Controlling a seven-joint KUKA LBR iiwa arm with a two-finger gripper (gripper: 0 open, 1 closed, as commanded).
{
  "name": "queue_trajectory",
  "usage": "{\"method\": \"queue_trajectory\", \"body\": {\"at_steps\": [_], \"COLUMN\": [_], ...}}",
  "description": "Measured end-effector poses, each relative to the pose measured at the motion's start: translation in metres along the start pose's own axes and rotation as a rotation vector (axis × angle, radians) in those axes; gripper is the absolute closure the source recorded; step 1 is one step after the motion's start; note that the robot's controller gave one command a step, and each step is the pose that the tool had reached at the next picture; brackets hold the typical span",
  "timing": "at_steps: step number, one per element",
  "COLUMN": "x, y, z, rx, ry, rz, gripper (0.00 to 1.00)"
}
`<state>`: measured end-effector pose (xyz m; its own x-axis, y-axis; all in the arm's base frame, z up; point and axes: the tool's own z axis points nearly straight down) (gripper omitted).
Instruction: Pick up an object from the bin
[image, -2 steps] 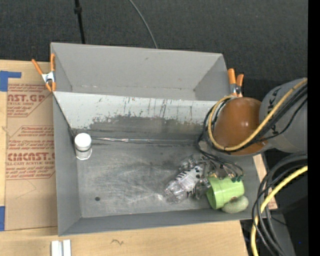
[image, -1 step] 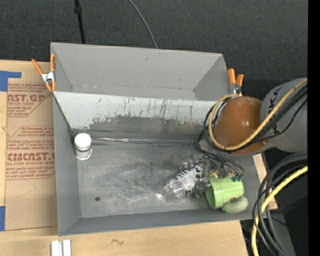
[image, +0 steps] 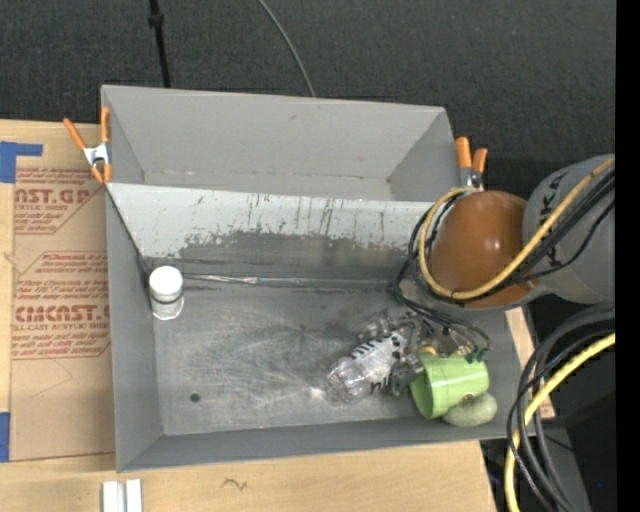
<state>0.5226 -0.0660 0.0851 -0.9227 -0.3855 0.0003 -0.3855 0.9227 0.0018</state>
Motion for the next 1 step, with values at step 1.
{"method": "queue_trajectory", "body": {"at_steps": [1], "x": [0.0007], "y": [0.0008], "z": [-0.0151], "rx": [-0.002], "ry": [0.003], "rz": [0.000], "gripper": [1.00]}}
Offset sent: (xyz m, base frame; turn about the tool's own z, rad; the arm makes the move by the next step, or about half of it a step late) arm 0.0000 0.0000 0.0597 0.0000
